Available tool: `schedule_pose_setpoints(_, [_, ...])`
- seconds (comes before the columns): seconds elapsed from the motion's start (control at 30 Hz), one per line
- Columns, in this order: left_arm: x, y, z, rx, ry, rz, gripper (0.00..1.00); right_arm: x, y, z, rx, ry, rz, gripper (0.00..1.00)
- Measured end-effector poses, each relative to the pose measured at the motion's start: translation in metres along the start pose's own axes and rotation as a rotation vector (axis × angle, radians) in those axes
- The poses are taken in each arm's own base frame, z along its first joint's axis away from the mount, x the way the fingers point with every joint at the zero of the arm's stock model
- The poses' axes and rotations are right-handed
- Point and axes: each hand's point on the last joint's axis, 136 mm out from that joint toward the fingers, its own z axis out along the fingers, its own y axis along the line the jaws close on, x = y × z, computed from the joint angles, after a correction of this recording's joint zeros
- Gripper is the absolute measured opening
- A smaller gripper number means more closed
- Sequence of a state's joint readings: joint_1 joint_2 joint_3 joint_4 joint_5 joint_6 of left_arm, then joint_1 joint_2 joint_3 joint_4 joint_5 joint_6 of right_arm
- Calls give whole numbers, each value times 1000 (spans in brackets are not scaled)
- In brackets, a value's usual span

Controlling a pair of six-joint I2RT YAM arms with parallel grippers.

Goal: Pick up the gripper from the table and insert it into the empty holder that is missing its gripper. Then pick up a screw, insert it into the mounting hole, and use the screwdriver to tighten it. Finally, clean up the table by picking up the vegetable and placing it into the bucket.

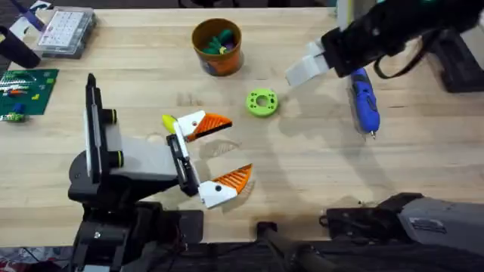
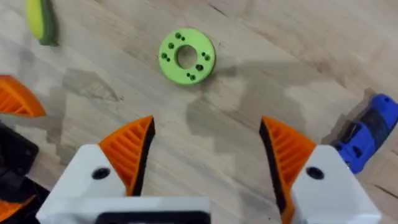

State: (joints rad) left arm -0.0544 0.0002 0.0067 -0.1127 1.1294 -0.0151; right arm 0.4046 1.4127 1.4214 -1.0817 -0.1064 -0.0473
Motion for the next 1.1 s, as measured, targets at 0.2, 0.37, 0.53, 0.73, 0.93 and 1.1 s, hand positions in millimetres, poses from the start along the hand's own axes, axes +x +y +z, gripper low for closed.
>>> schedule_pose_setpoints(0.2, [0, 0, 0, 0, 0, 0, 987, 10, 0, 27, 3, 114, 23, 997])
schedule_pose_setpoints(0.37, [0, 0, 0, 0, 0, 0, 987, 3, 6, 40, 3, 106, 5, 997])
schedule_pose_setpoints(0.53, [0, 0, 0, 0, 0, 0, 988, -2, 8, 54, 7, 47, 20, 997])
schedule_pose_setpoints(0.73, [0, 0, 0, 0, 0, 0, 986, 11, 8, 77, 6, 50, 29, 997])
schedule_pose_setpoints(0.93, [0, 0, 0, 0, 0, 0, 986, 17, 20, 94, -8, 39, 4, 997])
schedule_pose_setpoints(1.1, [0, 0, 0, 0, 0, 0, 986, 17, 21, 97, -10, 36, 5, 997])
